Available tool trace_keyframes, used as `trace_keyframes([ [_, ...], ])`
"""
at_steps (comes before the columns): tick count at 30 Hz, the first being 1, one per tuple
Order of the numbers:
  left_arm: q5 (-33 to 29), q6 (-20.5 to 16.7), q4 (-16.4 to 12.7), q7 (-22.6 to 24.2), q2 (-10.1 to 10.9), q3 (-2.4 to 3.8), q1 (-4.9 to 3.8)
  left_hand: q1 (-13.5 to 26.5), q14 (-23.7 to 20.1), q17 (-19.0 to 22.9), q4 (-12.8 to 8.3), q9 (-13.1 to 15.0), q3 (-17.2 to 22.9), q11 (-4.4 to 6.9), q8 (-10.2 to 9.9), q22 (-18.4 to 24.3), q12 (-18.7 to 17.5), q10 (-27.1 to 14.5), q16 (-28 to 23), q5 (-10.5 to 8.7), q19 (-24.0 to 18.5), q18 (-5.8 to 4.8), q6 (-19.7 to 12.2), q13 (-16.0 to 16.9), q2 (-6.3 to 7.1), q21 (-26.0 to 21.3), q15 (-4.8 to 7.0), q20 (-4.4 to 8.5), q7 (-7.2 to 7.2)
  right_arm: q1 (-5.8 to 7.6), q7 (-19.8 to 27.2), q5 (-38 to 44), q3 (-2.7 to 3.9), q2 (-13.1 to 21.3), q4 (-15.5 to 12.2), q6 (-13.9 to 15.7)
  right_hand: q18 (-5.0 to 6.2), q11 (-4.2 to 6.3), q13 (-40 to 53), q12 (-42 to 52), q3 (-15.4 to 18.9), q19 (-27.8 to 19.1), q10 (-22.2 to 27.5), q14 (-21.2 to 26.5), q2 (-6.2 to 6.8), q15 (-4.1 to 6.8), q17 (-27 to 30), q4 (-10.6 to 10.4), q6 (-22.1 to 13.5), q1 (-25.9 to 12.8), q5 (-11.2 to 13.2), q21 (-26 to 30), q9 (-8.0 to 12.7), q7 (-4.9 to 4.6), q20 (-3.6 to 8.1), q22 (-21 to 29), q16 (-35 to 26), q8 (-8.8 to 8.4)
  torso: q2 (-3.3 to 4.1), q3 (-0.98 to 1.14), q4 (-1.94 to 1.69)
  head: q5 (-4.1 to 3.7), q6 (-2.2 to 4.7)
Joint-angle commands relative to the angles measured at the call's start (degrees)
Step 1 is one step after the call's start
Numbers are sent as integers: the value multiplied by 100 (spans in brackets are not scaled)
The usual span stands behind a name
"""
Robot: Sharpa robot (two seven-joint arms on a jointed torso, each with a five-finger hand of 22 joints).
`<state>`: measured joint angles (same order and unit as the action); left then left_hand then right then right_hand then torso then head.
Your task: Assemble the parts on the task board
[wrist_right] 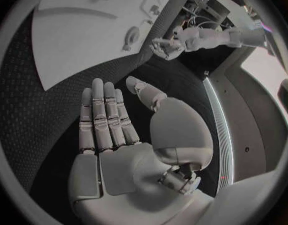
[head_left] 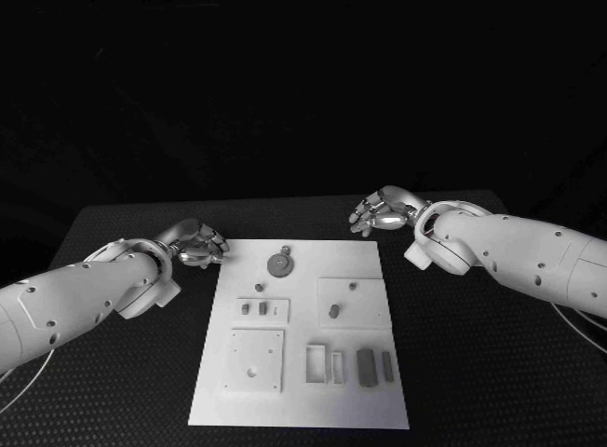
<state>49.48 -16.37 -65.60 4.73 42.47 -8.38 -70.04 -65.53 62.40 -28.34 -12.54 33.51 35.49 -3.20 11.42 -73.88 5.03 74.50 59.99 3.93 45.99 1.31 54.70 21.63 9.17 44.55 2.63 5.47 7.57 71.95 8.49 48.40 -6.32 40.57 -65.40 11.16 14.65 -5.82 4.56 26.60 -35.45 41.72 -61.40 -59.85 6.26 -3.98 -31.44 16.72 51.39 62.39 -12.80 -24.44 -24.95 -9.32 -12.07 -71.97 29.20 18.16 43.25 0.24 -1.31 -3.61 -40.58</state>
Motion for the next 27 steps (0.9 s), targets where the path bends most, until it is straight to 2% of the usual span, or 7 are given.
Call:
trace_keyframes([
  [1,-1871,-71,-103,592,85,7,-53,93,-85,150,66,5,-42,-76,53,68,-72,-107,-357,-33,-107,-89,-64,-3,34,-184,-55,221,6,-32,-49,1437,0,96,-170,-313,35,38,18,-221,-88,271,-211,-244,23,124,-102,5,89,46,77,-95,-25,10,91,-37,132,47,-2,-5,-2,-26,17],
  [5,-2721,121,-320,918,248,15,-108,203,-220,328,63,4,-225,-181,76,145,-115,-335,-878,-35,-269,-111,-155,-59,34,-446,-196,93,6,-82,-125,2118,-5,263,-478,-276,35,64,52,-442,-83,549,-396,-503,53,249,-214,7,130,38,134,-200,-46,24,196,-82,257,58,-8,-4,1,-27,19],
  [10,-3121,319,-626,1156,448,21,-170,469,-439,512,41,-9,-552,-232,76,228,-125,-584,-1510,-52,-541,-116,-279,-176,76,-755,-404,-104,-9,-135,-269,2922,-44,404,-849,-190,35,69,77,-591,23,684,-481,-626,110,310,-278,8,134,-2,131,-243,-56,30,258,-104,300,53,-7,-9,2,-13,22],
  [11,-3150,344,-698,1180,486,21,-180,573,-528,561,42,-16,-646,-202,67,252,-134,-664,-1680,-51,-623,-119,-319,-217,99,-836,-471,-166,-19,-139,-299,3040,-61,413,-912,-167,35,73,85,-623,63,731,-505,-669,131,330,-296,6,138,-11,128,-263,-60,34,276,-113,317,54,-6,-8,9,-7,24],
  [15,-3168,317,-878,1180,561,22,-202,684,-496,604,-25,-34,-797,-160,68,306,-126,-799,-2042,-45,-706,-85,-401,-351,66,-1014,-557,-261,-50,-157,-436,3500,-139,437,-1111,-106,35,74,105,-729,121,857,-556,-794,172,384,-346,8,143,7,149,-303,-64,38,328,-126,357,48,-12,-7,13,-3,29],
  [19,-3219,224,-972,1184,577,21,-205,652,-265,528,-72,-42,-807,-177,100,311,-106,-750,-2110,-27,-676,-88,-395,-420,6,-1077,-502,-247,-29,-162,-603,3896,-219,451,-1276,-117,35,78,126,-834,134,1019,-604,-946,223,439,-402,7,157,38,207,-351,-65,44,391,-137,405,42,-11,-19,-4,-19,26],
  [27,-3385,155,-1012,1243,588,21,-204,637,-241,467,-91,-50,-810,-274,137,314,-96,-673,-2203,-11,-636,-110,-361,-463,-6,-1126,-499,-224,13,-185,-988,4639,-399,461,-1526,-104,35,78,171,-1038,-36,1155,-684,-1057,408,462,-470,1,212,95,430,-332,-63,64,438,-128,377,34,-6,-18,12,-26,22],
])
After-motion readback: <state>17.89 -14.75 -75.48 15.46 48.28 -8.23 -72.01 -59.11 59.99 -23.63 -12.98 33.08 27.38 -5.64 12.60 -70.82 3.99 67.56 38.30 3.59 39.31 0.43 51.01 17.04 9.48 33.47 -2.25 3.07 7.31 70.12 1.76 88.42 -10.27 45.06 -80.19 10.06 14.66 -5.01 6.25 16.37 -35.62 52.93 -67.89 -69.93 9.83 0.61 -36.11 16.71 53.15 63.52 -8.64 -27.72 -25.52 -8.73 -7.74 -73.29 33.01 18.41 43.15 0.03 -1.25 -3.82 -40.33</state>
